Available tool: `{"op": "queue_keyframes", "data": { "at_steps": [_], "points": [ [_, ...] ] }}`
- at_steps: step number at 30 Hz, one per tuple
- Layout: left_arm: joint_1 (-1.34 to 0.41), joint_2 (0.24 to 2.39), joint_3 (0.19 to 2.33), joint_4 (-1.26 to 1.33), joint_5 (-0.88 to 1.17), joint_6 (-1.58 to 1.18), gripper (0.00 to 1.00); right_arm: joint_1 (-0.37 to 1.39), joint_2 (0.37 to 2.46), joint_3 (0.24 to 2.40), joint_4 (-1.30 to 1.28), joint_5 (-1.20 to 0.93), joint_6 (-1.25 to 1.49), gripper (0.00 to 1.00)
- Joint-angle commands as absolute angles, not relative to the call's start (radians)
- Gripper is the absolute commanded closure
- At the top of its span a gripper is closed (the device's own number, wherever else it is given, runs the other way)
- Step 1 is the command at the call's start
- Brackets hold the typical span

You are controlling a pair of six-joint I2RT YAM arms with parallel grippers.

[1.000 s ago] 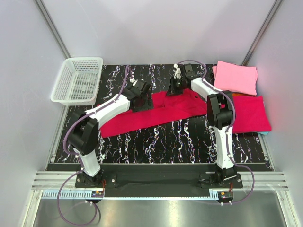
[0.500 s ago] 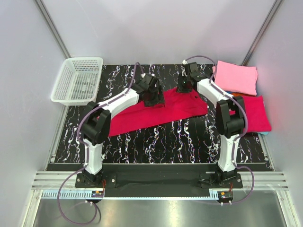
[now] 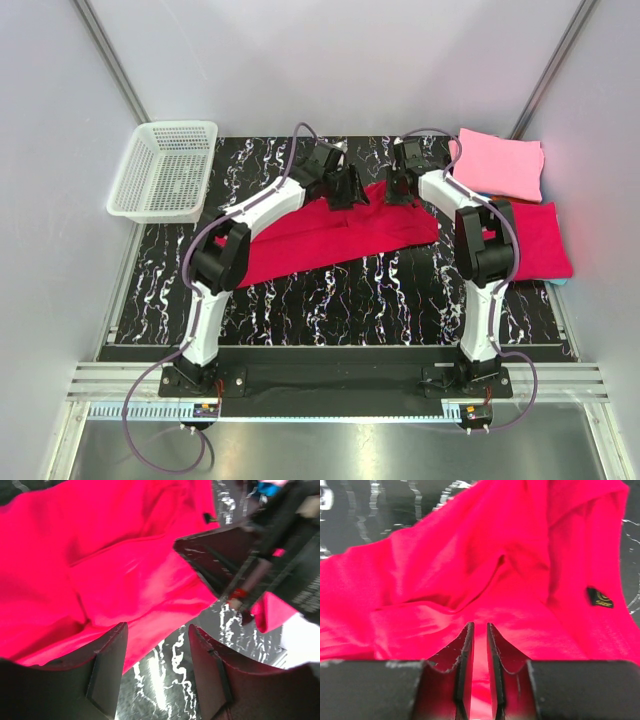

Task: Fold and stack the t-shirts
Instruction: Fold the tshirt

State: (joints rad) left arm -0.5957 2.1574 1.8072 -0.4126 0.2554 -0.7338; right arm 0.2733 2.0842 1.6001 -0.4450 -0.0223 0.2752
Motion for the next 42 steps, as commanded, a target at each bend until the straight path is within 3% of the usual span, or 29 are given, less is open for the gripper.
{"op": "queue_keyframes", "data": {
  "at_steps": [1, 12, 35, 42],
  "points": [
    [-0.597, 2.187, 1.870, -0.342, 0.348, -0.736, 0.45, 0.267, 2.102, 1.644, -0.459, 0.034, 0.276, 0.78],
    [-0.615, 2.217, 1.845, -0.324, 0.339, -0.720, 0.46, 0.262, 2.238, 1.762, -0.460, -0.037, 0.242, 0.79],
    [-0.612, 2.120, 1.715, -0.463, 0.002, -0.690, 0.45, 0.262, 2.347, 1.916, -0.279, -0.356, 0.287, 0.80],
    [-0.581, 2.004, 1.565, -0.522, -0.193, -0.742, 0.45, 0.262, 2.407, 1.997, -0.316, -0.305, 0.313, 0.79]
  ]
}}
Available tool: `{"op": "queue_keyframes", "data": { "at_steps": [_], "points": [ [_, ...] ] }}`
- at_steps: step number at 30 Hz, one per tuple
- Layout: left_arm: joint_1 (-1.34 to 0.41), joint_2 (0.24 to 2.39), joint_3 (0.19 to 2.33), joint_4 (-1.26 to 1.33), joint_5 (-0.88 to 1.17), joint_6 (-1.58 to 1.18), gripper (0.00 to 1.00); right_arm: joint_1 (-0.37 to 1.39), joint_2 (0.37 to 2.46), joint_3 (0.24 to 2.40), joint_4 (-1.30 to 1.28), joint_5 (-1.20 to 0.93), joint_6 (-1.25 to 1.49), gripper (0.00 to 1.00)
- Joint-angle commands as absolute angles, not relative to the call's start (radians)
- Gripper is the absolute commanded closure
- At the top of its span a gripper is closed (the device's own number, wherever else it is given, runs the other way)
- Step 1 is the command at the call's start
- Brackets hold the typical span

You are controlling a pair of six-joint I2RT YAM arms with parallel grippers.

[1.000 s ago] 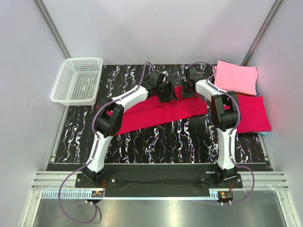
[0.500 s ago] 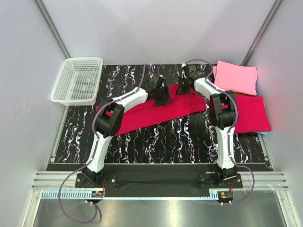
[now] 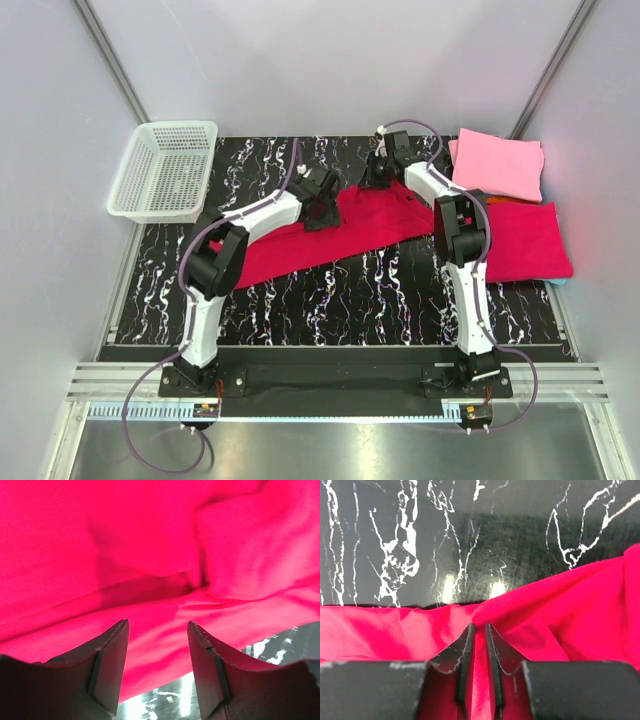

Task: Fold and stack the t-shirts
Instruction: Fold the tshirt

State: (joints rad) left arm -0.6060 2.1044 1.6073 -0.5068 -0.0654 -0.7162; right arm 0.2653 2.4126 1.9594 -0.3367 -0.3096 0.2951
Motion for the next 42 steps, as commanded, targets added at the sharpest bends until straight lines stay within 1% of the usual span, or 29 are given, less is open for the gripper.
{"op": "queue_keyframes", "data": {
  "at_steps": [1, 4, 8, 11, 15, 17, 21, 25, 29, 32, 36, 37, 42],
  "points": [
    [-0.572, 1.993, 1.553, -0.525, -0.213, -0.747, 0.45, 0.262, 2.399, 1.988, -0.313, -0.290, 0.313, 0.78],
    [-0.566, 1.944, 1.508, -0.528, -0.279, -0.752, 0.45, 0.262, 2.358, 1.947, -0.307, -0.244, 0.305, 0.78],
    [-0.551, 1.905, 1.482, -0.535, -0.325, -0.716, 0.44, 0.264, 2.280, 1.858, -0.281, -0.247, 0.296, 0.75],
    [-0.525, 1.901, 1.477, -0.552, -0.322, -0.677, 0.44, 0.262, 2.218, 1.816, -0.276, -0.252, 0.298, 0.69],
    [-0.485, 1.902, 1.456, -0.580, -0.298, -0.663, 0.41, 0.262, 2.119, 1.712, -0.284, -0.175, 0.319, 0.60],
    [-0.471, 1.901, 1.444, -0.591, -0.284, -0.657, 0.40, 0.262, 2.089, 1.678, -0.272, -0.164, 0.304, 0.58],
    [-0.459, 1.910, 1.430, -0.647, -0.287, -0.640, 0.37, 0.262, 2.020, 1.606, -0.276, -0.156, 0.296, 0.58],
    [-0.454, 1.914, 1.424, -0.707, -0.334, -0.649, 0.37, 0.264, 1.970, 1.525, -0.290, -0.179, 0.319, 0.58],
    [-0.431, 1.914, 1.410, -0.724, -0.342, -0.647, 0.36, 0.267, 1.962, 1.436, -0.293, -0.201, 0.339, 0.59],
    [-0.410, 1.908, 1.396, -0.729, -0.333, -0.640, 0.36, 0.268, 1.979, 1.408, -0.295, -0.204, 0.347, 0.60],
    [-0.374, 1.910, 1.376, -0.729, -0.281, -0.618, 0.35, 0.270, 2.031, 1.416, -0.296, -0.187, 0.351, 0.61],
    [-0.356, 1.923, 1.374, -0.730, -0.228, -0.611, 0.34, 0.268, 2.039, 1.420, -0.302, -0.169, 0.351, 0.61],
    [-0.319, 1.965, 1.370, -0.755, -0.144, -0.571, 0.36, 0.268, 2.106, 1.509, -0.374, -0.109, 0.344, 0.61]
  ]
}}
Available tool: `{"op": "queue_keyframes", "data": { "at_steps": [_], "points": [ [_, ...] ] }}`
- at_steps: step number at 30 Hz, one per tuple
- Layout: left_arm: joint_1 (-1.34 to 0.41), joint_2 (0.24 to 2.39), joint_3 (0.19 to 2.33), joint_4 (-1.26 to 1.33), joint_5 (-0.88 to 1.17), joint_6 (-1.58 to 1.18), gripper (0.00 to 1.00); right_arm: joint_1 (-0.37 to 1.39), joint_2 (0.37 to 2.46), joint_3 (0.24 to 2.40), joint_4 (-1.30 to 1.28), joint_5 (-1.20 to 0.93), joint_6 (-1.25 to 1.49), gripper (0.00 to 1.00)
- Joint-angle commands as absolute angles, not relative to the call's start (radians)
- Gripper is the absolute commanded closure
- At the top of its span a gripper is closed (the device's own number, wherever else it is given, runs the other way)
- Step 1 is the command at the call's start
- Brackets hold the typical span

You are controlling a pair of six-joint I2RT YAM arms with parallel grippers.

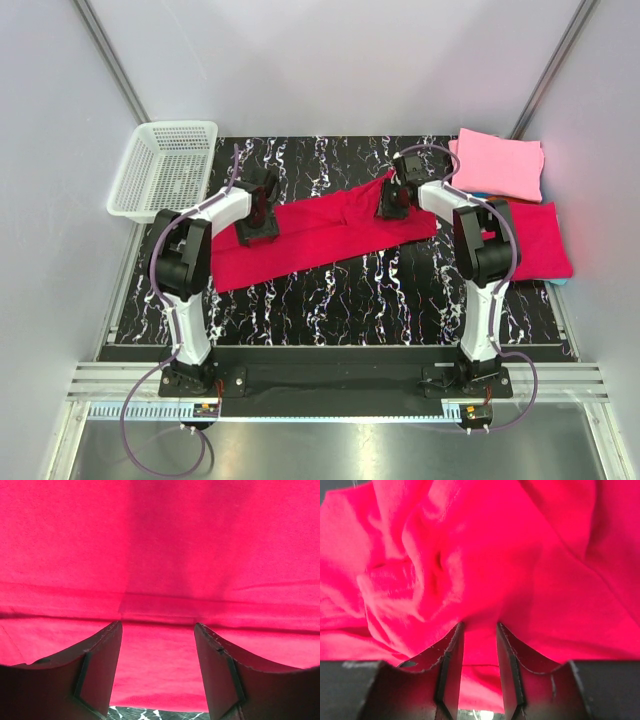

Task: Fold and stack the t-shirts
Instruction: Fold the tshirt

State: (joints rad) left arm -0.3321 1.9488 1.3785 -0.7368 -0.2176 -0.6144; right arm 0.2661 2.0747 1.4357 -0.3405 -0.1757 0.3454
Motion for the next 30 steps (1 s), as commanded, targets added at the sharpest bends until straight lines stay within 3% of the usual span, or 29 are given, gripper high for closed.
{"op": "queue_keyframes", "data": {
  "at_steps": [1, 15, 30],
  "points": [
    [-0.318, 1.970, 1.370, -0.762, -0.137, -0.571, 0.36, 0.267, 2.118, 1.523, -0.397, -0.097, 0.345, 0.61],
    [-0.327, 1.984, 1.279, -0.779, 0.023, -0.569, 0.37, 0.267, 2.266, 1.801, -0.584, -0.006, 0.267, 0.58],
    [-0.655, 1.845, 1.059, -0.729, 0.107, -0.684, 0.37, 0.264, 2.621, 2.437, -0.888, -0.011, 0.187, 0.56]
  ]
}}
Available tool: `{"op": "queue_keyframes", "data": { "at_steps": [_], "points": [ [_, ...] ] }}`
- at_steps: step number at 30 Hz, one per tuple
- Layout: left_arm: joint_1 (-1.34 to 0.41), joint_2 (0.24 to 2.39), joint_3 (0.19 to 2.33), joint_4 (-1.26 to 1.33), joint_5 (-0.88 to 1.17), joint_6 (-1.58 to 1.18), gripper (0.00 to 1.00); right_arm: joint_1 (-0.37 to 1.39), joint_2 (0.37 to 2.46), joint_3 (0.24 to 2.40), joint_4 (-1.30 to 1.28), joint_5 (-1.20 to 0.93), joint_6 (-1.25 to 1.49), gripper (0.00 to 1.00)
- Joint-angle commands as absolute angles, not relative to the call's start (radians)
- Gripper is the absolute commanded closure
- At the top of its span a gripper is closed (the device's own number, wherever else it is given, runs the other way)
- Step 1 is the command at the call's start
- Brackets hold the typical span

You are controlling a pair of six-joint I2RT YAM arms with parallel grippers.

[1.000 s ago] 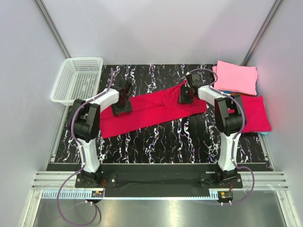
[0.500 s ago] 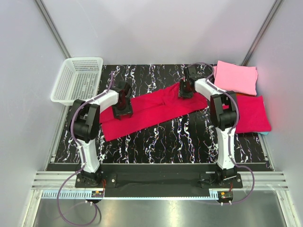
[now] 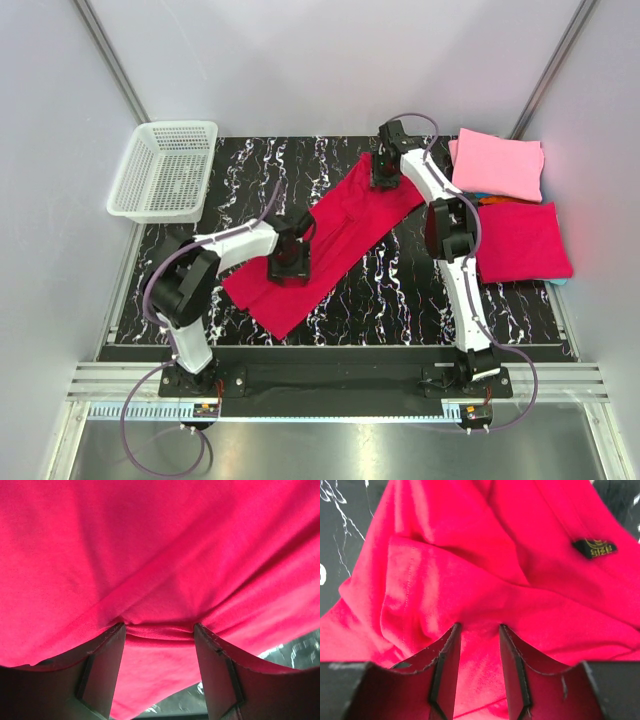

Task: Fold and stack the t-shirts
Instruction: Fold the tshirt

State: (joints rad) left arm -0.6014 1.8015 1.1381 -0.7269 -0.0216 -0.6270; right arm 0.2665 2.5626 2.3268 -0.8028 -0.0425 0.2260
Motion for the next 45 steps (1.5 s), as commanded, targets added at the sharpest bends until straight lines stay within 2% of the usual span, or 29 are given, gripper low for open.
{"op": "queue_keyframes", "data": {
  "at_steps": [1, 9, 17, 24, 27, 33, 34, 38, 40, 43, 45],
  "points": [
    [-0.669, 1.841, 1.054, -0.724, 0.113, -0.690, 0.37, 0.264, 2.637, 2.466, -0.911, -0.011, 0.181, 0.56],
    [-0.848, 1.844, 1.103, -0.692, 0.221, -0.692, 0.38, 0.264, 2.706, 2.605, -0.930, -0.035, 0.143, 0.54],
    [-0.871, 1.790, 1.167, -0.695, 0.166, -0.678, 0.39, 0.259, 2.654, 2.637, -0.859, -0.051, 0.097, 0.54],
    [-0.902, 1.686, 1.218, -0.703, 0.117, -0.629, 0.39, 0.238, 2.577, 2.734, -0.850, -0.055, 0.084, 0.49],
    [-0.902, 1.619, 1.252, -0.736, 0.033, -0.626, 0.39, 0.239, 2.444, 2.630, -0.853, -0.041, 0.092, 0.48],
    [-0.839, 1.585, 1.399, -0.808, -0.098, -0.623, 0.35, 0.241, 2.056, 2.179, -0.841, -0.087, 0.190, 0.46],
    [-0.819, 1.592, 1.440, -0.807, -0.089, -0.623, 0.35, 0.242, 1.999, 2.026, -0.824, -0.121, 0.221, 0.46],
    [-0.723, 1.717, 1.569, -0.799, -0.014, -0.606, 0.35, 0.264, 1.667, 1.657, -0.755, -0.187, 0.273, 0.46],
    [-0.681, 1.785, 1.664, -0.787, 0.049, -0.582, 0.35, 0.279, 1.567, 1.462, -0.715, -0.247, 0.326, 0.46],
    [-0.664, 1.917, 1.782, -0.746, 0.152, -0.531, 0.38, 0.328, 1.369, 1.239, -0.626, -0.323, 0.374, 0.49],
    [-0.658, 1.995, 1.818, -0.692, 0.239, -0.525, 0.41, 0.359, 1.324, 1.159, -0.580, -0.362, 0.383, 0.50]
  ]
}}
